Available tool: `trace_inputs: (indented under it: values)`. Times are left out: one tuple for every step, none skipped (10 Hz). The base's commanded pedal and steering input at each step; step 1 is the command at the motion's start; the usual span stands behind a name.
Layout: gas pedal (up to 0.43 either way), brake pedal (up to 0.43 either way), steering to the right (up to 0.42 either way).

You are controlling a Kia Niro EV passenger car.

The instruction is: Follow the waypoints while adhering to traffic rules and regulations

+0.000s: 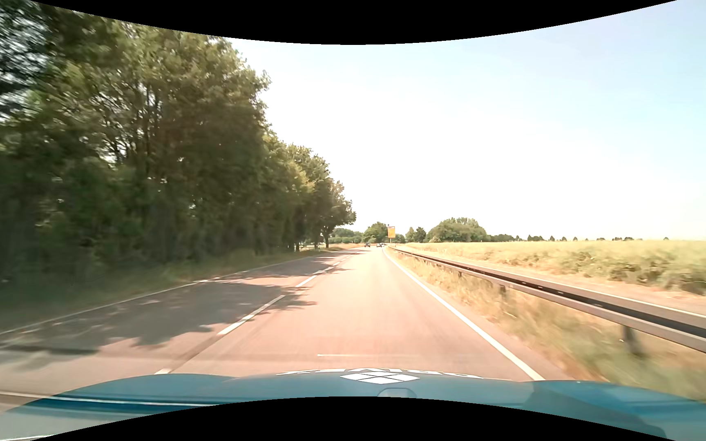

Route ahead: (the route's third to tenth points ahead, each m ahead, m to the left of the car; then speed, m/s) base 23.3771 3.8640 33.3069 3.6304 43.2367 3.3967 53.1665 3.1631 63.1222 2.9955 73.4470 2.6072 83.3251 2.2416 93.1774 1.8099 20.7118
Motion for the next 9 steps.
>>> trace_inputs:
  values:
    - [0.138, 0.0, 0.005]
    - [0.138, 0.0, 0.004]
    - [0.138, 0.0, 0.004]
    - [0.138, 0.0, 0.003]
    - [0.138, 0.0, 0.002]
    - [0.138, 0.0, 0.003]
    - [0.138, 0.0, 0.002]
    - [0.138, 0.0, 0.002]
    - [0.138, 0.0, 0.002]
